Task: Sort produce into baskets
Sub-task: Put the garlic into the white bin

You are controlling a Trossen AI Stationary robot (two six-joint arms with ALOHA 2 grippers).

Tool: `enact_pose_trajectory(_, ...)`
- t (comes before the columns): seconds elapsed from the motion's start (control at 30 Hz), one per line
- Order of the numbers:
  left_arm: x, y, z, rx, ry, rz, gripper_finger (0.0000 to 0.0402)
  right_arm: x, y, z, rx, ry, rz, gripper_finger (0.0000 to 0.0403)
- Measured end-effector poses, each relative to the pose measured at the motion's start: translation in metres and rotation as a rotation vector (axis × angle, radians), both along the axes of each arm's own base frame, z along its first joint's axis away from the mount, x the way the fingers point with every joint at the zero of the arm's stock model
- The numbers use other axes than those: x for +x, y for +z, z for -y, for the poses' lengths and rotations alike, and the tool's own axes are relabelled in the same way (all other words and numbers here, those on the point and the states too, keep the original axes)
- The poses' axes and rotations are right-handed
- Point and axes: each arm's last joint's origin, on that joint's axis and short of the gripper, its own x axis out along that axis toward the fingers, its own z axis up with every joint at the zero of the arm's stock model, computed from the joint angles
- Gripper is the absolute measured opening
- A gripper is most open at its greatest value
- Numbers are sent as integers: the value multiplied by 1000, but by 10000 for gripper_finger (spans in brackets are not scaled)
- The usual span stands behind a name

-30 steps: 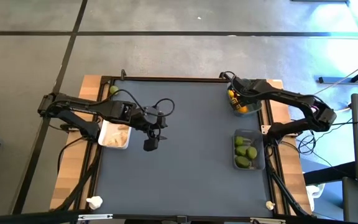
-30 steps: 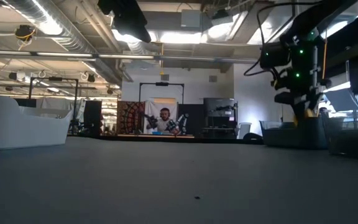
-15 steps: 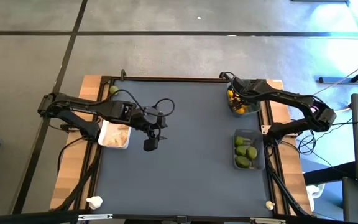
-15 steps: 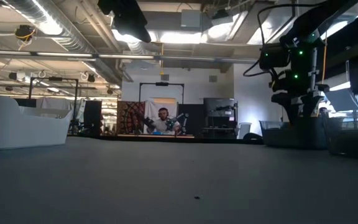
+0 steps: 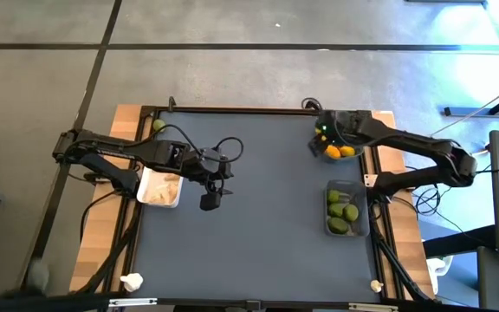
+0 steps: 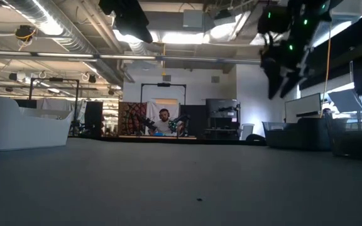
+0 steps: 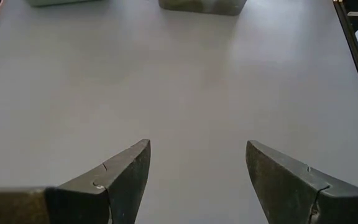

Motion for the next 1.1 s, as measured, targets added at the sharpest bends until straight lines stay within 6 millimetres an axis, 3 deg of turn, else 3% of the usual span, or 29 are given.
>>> enact_pose_trajectory(0.23, 1, 1, 0, -1, 1, 11, 260, 31, 14, -48, -74, 222, 174, 292)
enact_pose_trajectory(0.4, 4, 4, 4, -38, 19, 65, 260, 42, 16, -78, -146, 321, 205, 292)
enact_pose_trajectory(0.63, -10, -3, 31, -117, -36, -75, 260, 46, 15, -110, -192, 445, 197, 292)
enact_pose_trajectory(0.87, -41, -16, 67, -173, 1, -338, 260, 47, 14, -129, -192, 519, 203, 292)
enact_pose_trajectory(1.1, -67, -21, 96, -254, 81, -514, 260, 49, 15, -131, -205, 541, 210, 292)
